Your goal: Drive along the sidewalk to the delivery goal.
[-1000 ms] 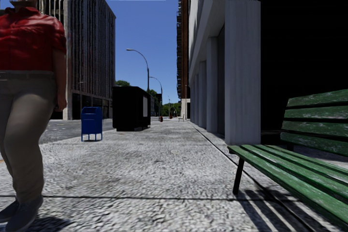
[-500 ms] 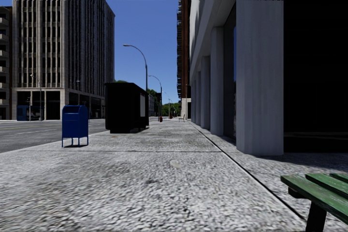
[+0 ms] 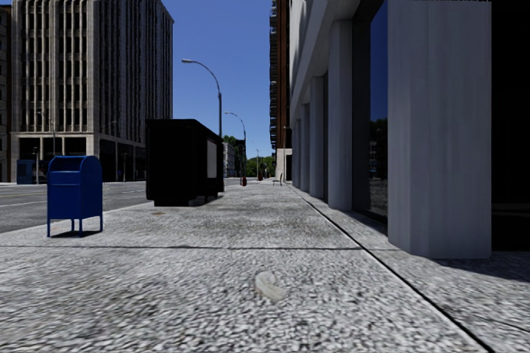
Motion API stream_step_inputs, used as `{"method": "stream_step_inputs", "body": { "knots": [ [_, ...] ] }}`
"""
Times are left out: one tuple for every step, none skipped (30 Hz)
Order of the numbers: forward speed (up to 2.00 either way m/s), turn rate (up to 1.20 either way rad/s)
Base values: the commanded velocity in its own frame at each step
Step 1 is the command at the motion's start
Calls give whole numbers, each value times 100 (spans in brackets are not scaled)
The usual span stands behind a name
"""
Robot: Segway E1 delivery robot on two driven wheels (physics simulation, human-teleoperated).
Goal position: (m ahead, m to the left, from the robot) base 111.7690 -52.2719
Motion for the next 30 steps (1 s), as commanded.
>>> {"method": "stream_step_inputs", "body": {
  "knots": [
    [200, 0],
    [200, 0],
    [200, 0],
    [200, 0],
    [200, 0],
    [200, 0],
    [200, 0],
    [200, 0],
    [200, 0],
    [200, 0],
    [200, 0],
    [200, 0],
    [200, 0],
    [200, 0],
    [200, 0],
    [200, 0],
    [200, 0],
    [200, 0],
    [200, 0],
    [200, 0],
    [200, 0],
    [200, 0],
    [200, 0],
    [200, 0],
    [200, 0],
    [200, 0],
    [200, 0],
    [200, 0],
    [200, 0],
    [200, 0]
  ]
}}
